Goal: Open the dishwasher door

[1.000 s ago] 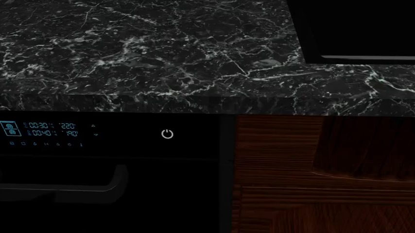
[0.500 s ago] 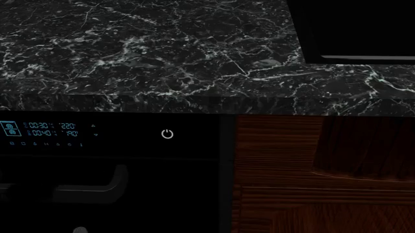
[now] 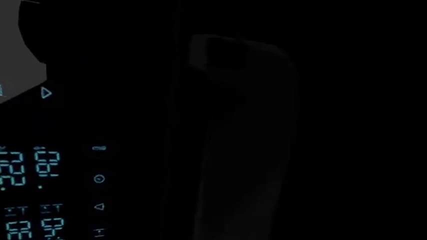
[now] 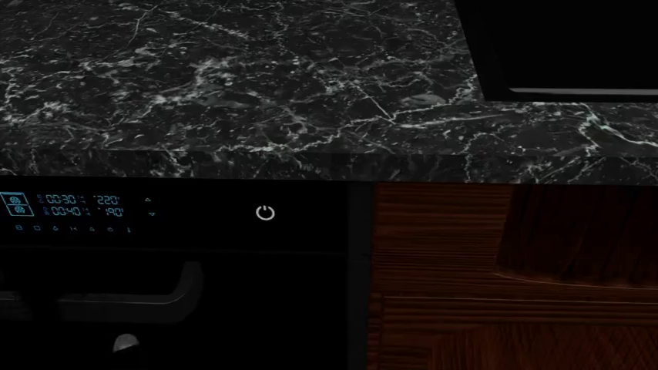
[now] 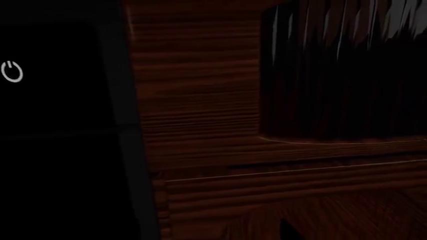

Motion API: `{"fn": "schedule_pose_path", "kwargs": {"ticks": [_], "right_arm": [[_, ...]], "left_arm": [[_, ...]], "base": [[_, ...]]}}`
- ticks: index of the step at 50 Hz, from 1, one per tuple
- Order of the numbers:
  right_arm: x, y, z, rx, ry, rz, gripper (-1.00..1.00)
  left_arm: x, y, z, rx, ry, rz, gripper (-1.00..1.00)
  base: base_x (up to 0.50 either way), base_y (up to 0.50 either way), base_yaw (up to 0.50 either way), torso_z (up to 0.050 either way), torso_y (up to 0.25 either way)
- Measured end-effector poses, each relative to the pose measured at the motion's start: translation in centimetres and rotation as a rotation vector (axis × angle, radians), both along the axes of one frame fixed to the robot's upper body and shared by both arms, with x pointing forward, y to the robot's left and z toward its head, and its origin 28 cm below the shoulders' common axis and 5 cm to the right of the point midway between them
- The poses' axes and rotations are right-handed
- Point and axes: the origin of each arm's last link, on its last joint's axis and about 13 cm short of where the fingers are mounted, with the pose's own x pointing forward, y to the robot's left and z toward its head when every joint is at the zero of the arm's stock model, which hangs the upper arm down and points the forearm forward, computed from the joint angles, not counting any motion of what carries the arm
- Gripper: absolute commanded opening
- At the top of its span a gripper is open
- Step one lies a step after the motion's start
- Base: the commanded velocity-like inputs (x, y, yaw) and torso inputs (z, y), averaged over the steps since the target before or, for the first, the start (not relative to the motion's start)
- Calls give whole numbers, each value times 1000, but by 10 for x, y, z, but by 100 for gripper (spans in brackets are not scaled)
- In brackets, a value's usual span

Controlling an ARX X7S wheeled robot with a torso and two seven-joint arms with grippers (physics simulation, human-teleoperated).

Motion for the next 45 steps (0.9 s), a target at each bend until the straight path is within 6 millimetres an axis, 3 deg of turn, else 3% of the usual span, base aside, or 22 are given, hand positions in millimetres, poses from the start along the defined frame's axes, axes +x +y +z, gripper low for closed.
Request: {"fn": "schedule_pose_path", "kwargs": {"ticks": [17, 18, 35, 45], "right_arm": [[2, -2, 1, -1, -4, -8, 100], [2, -2, 1, -1, -4, -8, 100], [0, -3, 1, 1, -4, -15, 100], [0, -4, 0, 4, -4, -17, 100]], "left_arm": [[10, 6, -5, 46, 35, 18, 100], [11, 6, -6, 47, 36, 19, -100], [13, 8, -3, 93, 35, -2, -100], [3, 9, 2, 111, 70, -23, -100]], "base": [[0, 0, 0, 0, 0], [0, 0, 0, 0, 0], [2, 0, -1, 0, 0], [0, 0, 0, 0, 0]]}}
